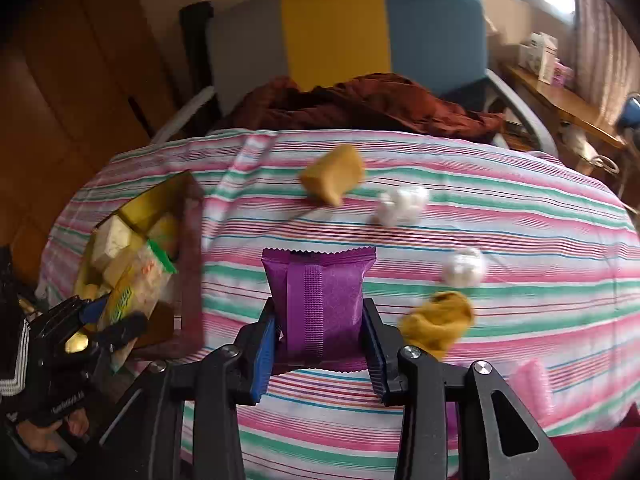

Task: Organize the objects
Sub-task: 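Hold the cracker pack in left tool while right tool grasps purple packet, then lower cracker pack and purple packet into the gold tray, opening both tools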

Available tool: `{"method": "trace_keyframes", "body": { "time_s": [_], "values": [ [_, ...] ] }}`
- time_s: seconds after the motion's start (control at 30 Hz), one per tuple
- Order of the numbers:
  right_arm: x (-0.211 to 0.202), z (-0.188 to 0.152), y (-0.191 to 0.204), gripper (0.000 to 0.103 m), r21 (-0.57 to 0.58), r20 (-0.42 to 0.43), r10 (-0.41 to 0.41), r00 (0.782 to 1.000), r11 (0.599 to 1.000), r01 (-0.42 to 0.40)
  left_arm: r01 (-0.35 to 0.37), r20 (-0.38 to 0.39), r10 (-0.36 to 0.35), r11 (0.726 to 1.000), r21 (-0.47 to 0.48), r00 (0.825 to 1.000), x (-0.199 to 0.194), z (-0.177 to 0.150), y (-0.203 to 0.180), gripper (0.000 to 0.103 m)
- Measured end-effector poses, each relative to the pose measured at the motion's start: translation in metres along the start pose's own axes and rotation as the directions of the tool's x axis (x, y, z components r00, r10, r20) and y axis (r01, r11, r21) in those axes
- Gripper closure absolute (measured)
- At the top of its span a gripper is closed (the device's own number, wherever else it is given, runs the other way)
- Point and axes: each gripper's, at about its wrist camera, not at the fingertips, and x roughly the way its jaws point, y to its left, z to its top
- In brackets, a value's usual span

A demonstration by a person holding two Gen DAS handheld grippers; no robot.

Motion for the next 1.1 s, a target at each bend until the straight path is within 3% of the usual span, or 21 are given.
{"method": "trace_keyframes", "body": {
  "time_s": [0.37, 0.67, 0.83, 1.1],
  "values": [
    [0.042, -0.006, 0.117, 0.064, -0.101, -0.023, 0.223, 0.975, 0.969, -0.224, -0.107, 0.043, 0.119, 0.968, -0.226, 0.992, -0.061, -0.024, 0.103, 0.059],
    [0.075, -0.015, 0.165, 0.063, -0.128, -0.066, 0.264, 0.962, 0.954, -0.270, -0.109, 0.031, 0.131, 0.916, -0.385, 0.991, -0.104, -0.065, 0.153, 0.059],
    [0.090, -0.022, 0.172, 0.063, -0.111, -0.087, 0.264, 0.961, 0.956, -0.272, -0.073, 0.048, 0.100, 0.916, -0.395, 0.994, -0.104, -0.071, 0.153, 0.059],
    [0.091, -0.026, 0.167, 0.063, -0.087, -0.071, 0.249, 0.966, 0.963, -0.254, -0.025, 0.012, 0.030, 0.947, -0.320, 0.999, -0.077, -0.066, 0.128, 0.059]
  ]
}}
